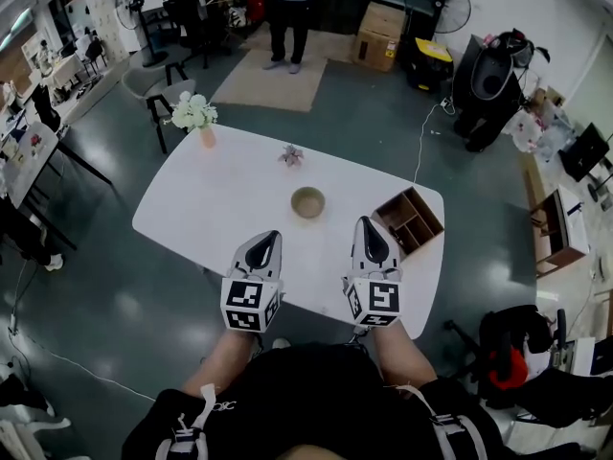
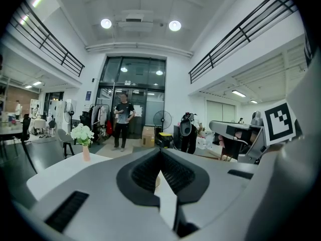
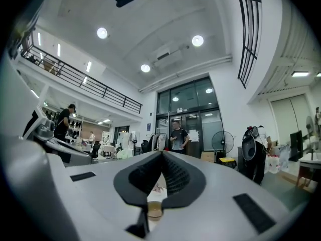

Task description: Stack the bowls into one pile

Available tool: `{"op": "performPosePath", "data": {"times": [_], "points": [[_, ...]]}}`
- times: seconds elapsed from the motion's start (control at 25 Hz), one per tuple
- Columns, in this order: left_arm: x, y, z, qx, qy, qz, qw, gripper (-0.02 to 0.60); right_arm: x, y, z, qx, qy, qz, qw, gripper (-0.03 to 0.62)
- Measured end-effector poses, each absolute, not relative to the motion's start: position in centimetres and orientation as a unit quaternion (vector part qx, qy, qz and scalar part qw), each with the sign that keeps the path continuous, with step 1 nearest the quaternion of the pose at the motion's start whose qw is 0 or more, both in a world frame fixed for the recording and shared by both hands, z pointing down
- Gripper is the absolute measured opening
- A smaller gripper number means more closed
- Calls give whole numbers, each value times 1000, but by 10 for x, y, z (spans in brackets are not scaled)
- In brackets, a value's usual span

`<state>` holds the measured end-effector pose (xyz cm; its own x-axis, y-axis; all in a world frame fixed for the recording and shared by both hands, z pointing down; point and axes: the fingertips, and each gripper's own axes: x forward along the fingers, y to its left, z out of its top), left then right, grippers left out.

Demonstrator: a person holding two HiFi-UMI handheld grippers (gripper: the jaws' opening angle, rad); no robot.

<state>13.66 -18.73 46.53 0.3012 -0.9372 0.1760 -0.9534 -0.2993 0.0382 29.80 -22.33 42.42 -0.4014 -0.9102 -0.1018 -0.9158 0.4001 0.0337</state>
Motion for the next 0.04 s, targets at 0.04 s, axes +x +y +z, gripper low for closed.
{"op": "performPosePath", "data": {"times": [0.04], "points": [[136, -188, 465, 804, -588, 59, 68, 11, 297, -223, 423, -544, 837, 44, 35, 12]]}}
